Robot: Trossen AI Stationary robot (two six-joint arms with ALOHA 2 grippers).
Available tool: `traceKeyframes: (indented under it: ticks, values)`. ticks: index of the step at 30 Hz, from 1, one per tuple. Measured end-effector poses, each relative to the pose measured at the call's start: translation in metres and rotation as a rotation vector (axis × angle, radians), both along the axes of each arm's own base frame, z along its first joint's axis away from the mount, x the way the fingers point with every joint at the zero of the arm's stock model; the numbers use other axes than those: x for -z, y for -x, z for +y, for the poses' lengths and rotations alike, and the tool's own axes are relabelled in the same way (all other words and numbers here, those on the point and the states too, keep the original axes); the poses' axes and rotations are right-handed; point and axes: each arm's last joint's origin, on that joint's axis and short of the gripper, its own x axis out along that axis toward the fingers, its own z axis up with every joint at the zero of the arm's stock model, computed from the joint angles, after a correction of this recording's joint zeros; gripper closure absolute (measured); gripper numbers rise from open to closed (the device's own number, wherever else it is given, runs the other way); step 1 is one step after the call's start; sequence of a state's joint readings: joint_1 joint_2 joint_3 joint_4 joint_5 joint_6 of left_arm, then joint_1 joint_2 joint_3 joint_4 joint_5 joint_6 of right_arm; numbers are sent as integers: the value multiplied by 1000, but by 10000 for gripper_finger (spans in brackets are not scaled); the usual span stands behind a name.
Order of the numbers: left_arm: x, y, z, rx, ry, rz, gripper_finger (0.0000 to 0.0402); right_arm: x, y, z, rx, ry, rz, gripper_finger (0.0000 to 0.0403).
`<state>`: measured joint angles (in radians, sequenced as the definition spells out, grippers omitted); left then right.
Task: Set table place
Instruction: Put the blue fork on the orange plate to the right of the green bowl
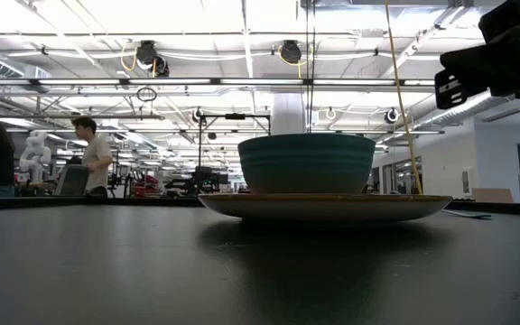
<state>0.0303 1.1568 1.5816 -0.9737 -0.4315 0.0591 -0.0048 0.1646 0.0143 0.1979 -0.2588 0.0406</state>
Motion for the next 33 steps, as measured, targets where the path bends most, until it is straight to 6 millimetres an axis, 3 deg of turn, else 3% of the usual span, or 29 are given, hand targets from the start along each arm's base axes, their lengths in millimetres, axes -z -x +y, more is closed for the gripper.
traceKeyframes:
  ticks: [9, 16, 21, 33]
  values:
    - [48, 41, -4, 81, 103, -180, 402, -1, 0, 0, 0, 3, -8, 403]
    - [105, 50, -12, 378, 91, -243, 401, -1, 0, 0, 0, 3, -8, 403]
    - [133, 57, -3, 152, 108, -313, 401, -1, 0, 0, 0, 1, -8, 403]
    - [167, 92, -4, 144, 86, -519, 401, -1, 0, 0, 0, 5, -11, 403]
